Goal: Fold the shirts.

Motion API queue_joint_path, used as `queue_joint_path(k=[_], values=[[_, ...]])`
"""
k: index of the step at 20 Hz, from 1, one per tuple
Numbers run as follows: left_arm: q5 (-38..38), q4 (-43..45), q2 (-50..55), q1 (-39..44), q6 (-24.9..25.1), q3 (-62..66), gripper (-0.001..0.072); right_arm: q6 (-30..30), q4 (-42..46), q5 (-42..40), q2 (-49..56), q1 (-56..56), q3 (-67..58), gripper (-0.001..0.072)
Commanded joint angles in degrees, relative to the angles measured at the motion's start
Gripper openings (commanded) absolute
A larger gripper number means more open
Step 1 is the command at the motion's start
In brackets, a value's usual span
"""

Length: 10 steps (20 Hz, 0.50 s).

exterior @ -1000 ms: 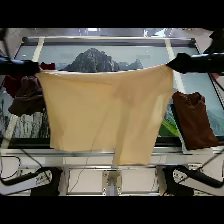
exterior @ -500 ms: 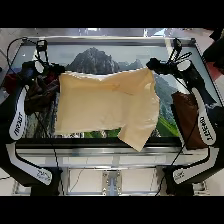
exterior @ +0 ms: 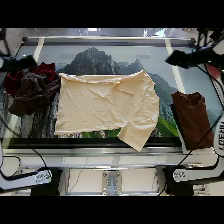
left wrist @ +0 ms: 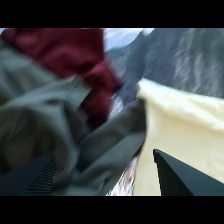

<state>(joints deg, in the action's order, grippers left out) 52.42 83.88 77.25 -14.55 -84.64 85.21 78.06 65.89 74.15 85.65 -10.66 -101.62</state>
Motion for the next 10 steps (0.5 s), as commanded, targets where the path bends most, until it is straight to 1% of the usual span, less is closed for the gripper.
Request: queue_joint_path(k=[1,4,5,6,7,8,9,10], values=[[5.2,-4.3,-14.1,-10.2,-1.8,-20.1,0.0692,-1.3,5.9,13.8,-8.6,-6.3,8.7,0.0477],[4.5,-12.2,-26.0,-18.0,-6.5,-43.7,0.0693,-1.3,1.9,6.0,-17.4,-8.2,26.6,0.0478],[4.9,-16.6,-28.8,-20.6,-7.5,-49.8,0.0693,-1.3,0.8,3.8,-19.5,-8.1,31.1,0.0479],[6.4,-21.9,-30.3,-23.0,-7.5,-54.3,0.0693,-1.3,0.3,2.5,-20.9,-7.8,34.0,0.0478],[8.7,-27.6,-30.3,-25.3,-5.2,-57.9,0.0692,-1.4,0.1,2.3,-21.4,-7.6,35.4,0.0478],[10.2,-31.9,-29.5,-26.8,-1.4,-60.2,0.0693,-1.9,0.0,2.4,-21.5,-7.6,35.9,0.0478],[10.9,-34.3,-28.1,-27.7,0.4,-61.5,0.0693,-2.3,-0.5,2.3,-21.4,-7.6,35.9,0.0479],[11.1,-34.4,-26.1,-27.9,0.5,-61.9,0.0693,-2.6,-1.2,2.0,-21.4,-7.6,35.9,0.0478]])
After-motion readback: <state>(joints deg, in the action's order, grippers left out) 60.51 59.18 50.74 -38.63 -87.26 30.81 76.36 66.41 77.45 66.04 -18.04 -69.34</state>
